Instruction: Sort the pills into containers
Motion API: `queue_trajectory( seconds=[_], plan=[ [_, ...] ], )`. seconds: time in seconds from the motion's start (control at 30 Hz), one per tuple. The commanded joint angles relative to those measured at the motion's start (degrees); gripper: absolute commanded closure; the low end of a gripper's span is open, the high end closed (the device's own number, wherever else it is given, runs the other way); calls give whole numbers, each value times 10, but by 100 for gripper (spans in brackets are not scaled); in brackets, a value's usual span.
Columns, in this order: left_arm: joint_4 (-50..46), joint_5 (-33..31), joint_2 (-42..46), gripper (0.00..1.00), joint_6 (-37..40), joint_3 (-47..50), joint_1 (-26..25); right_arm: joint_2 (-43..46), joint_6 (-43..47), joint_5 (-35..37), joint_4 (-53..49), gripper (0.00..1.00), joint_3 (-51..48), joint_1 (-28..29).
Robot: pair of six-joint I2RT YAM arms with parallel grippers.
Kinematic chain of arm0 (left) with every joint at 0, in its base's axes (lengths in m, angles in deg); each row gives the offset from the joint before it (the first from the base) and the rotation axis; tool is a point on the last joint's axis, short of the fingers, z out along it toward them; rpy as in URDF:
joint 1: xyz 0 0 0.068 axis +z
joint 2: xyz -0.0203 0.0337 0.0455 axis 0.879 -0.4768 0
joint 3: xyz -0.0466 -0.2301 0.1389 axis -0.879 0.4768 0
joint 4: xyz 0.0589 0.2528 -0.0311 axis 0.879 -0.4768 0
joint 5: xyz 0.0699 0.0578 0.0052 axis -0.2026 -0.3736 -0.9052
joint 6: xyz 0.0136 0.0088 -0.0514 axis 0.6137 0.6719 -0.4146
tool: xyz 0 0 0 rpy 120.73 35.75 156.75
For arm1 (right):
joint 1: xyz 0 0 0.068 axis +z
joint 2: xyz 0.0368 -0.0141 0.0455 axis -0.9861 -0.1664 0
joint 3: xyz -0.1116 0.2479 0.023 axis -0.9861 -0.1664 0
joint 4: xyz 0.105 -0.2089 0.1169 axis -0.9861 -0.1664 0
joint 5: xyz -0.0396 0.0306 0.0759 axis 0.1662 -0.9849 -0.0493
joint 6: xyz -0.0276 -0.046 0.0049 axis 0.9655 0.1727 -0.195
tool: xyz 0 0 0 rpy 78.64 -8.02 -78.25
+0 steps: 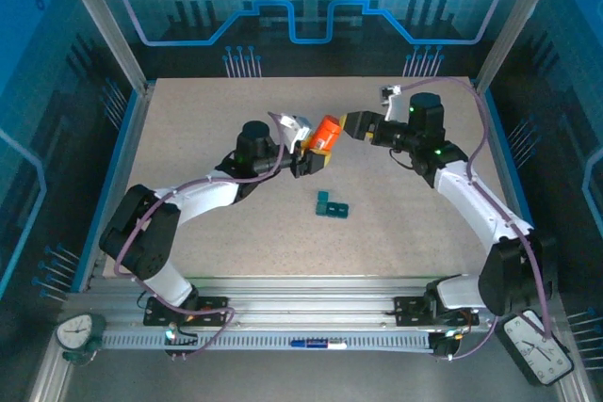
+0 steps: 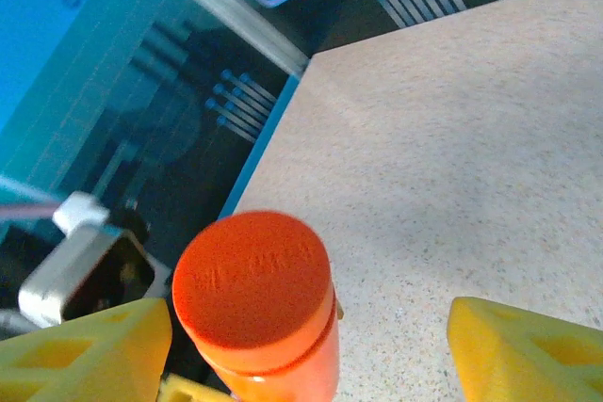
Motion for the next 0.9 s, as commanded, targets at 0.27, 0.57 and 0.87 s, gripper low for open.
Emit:
queue_trajectory(
  seconds=[0.27, 0.57, 0.87],
  plan=[
    [-83, -90, 18, 100, 142, -31, -42, -18, -80, 125, -105, 16, 45, 34],
    [-86, -95, 15, 100, 147, -36, -48, -45, -70, 130, -115, 20, 60, 72],
    [-80, -100, 14, 100, 136, -36, -49, -40, -53, 98, -85, 56, 28, 73]
  ],
)
